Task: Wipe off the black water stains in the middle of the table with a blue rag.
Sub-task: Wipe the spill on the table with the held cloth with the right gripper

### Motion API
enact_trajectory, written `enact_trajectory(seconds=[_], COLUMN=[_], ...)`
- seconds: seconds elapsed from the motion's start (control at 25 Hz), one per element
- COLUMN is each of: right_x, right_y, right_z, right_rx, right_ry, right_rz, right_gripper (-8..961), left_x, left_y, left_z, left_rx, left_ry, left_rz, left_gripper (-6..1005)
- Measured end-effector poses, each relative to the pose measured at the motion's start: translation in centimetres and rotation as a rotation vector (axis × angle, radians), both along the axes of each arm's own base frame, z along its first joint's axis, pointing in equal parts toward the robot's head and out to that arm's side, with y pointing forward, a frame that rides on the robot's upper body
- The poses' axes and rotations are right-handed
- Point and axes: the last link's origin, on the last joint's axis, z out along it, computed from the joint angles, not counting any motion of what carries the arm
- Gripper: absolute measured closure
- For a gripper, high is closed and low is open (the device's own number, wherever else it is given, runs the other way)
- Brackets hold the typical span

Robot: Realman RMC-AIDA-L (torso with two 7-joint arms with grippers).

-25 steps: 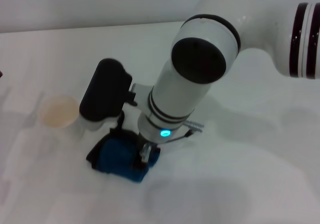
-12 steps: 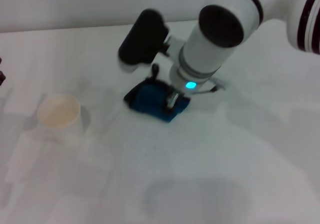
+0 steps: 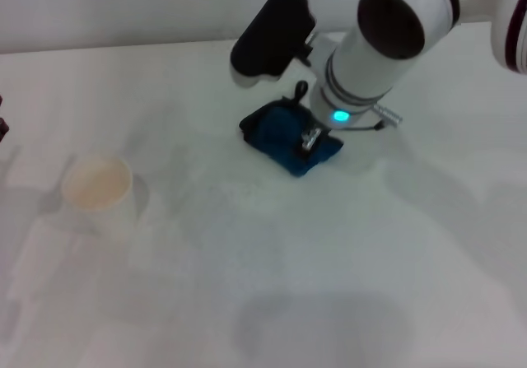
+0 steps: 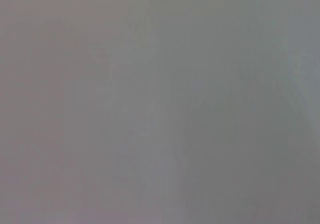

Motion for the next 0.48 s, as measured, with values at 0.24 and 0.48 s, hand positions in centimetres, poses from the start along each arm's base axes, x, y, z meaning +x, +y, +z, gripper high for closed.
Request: enact_trajectory(seconds=[0.24,0.48], right_x=[-2.0,-4.1], right_y=[-3.4,-7.1], right_z=[-2.4,-4.5], right_rx=[-0.144,-0.290], right_ry=[0.040,0.080], right_rz=[0.030,0.062], right_gripper=[871,868], left_x=[0.1,0.2], left_y=[0.2,0.3], left_z=[0.0,0.0], left_rx=[-0.001,-0.003], left_ry=[0.001,0.002], left_rz=[-0.004,-0.006], left_gripper=[119,120])
